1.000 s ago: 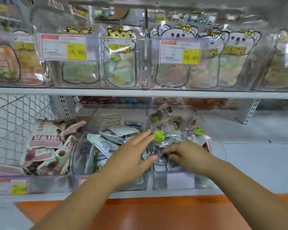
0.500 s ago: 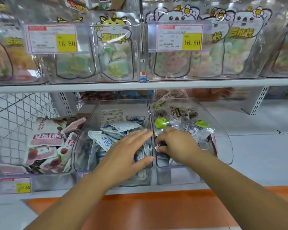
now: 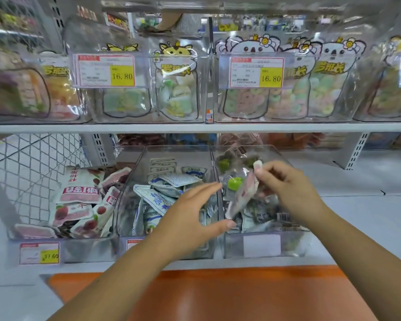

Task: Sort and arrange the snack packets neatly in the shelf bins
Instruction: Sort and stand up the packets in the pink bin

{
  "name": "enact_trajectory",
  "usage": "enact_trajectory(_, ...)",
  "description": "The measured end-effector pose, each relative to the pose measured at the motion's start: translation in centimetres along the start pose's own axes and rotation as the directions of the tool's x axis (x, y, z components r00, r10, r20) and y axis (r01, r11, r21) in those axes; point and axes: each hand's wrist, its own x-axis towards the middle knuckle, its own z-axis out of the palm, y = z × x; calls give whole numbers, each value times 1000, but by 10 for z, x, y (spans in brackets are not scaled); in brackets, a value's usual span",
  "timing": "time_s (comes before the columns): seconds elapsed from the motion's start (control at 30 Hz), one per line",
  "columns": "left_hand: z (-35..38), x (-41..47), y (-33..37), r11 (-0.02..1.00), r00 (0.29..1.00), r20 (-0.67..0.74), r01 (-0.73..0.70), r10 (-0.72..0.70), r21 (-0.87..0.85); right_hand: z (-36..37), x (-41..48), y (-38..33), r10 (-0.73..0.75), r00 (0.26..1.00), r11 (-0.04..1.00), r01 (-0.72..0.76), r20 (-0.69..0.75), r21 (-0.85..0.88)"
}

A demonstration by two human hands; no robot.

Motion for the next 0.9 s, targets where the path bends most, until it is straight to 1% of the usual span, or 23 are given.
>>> enact_trajectory(0.03,1,-1,1,1000,1000,3,0,0,-10,-3,-1,-8,6,1000,999,-5,-9,50)
enact_trajectory(0.1,3,-1,5,997,1000,-12,10,-11,-83,-1,-8,-21,-14,1000,997,13,11,70)
enact_trajectory(0.17,5,-1,10,973,997,-65,30,-46,-228,8,-17,-29,-20,1000,996,20,0,83)
enact_trajectory(0.23,2,-1,14,923,988,-111,58,-108,-381,21,-24,-34,3,1000,991,1,-27,133)
enact_trajectory(0.27,1,-2,14,895,983,-120,71,-137,-439,27,-26,-37,15,1000,990,-13,-19,141)
enact_trajectory(0.37,-10,-9,9,848,972,-126,108,-200,-519,44,-26,-42,48,994,991,-60,101,121)
enact_trajectory(0.4,-15,-11,5,826,960,-139,130,-244,-548,49,-25,-42,50,989,992,-66,141,111)
enact_trajectory(0.43,-22,-13,0,793,938,-163,157,-307,-589,54,-25,-41,50,986,994,-65,162,88)
enact_trajectory(0.5,-41,-16,-12,734,861,-252,187,-443,-653,62,-24,-39,26,987,1000,-26,156,-6)
enact_trajectory(0.6,-75,-17,-41,721,695,-417,214,-586,-659,69,-23,-36,-40,989,992,57,146,-116)
enact_trajectory(0.67,-94,-15,-67,695,593,-458,255,-662,-673,72,-21,-32,-53,987,984,77,149,-158)
enact_trajectory(0.7,-100,-12,-80,670,570,-445,274,-691,-689,74,-20,-30,-53,987,982,79,153,-172)
enact_trajectory(0.73,-105,-9,-92,642,574,-410,285,-709,-712,74,-20,-28,-52,986,980,80,156,-181)
enact_trajectory(0.8,-108,-4,-105,587,643,-288,314,-710,-746,74,-22,-24,-50,987,984,76,153,-164)
enact_trajectory(0.83,-107,-2,-107,586,668,-233,368,-707,-722,73,-23,-24,-51,987,986,74,151,-151)
enact_trajectory(0.87,-105,0,-108,624,682,-220,427,-698,-655,72,-24,-24,-58,987,985,80,149,-150)
enact_trajectory(0.9,-103,2,-107,692,687,-261,479,-679,-540,70,-25,-23,-70,987,982,93,143,-164)
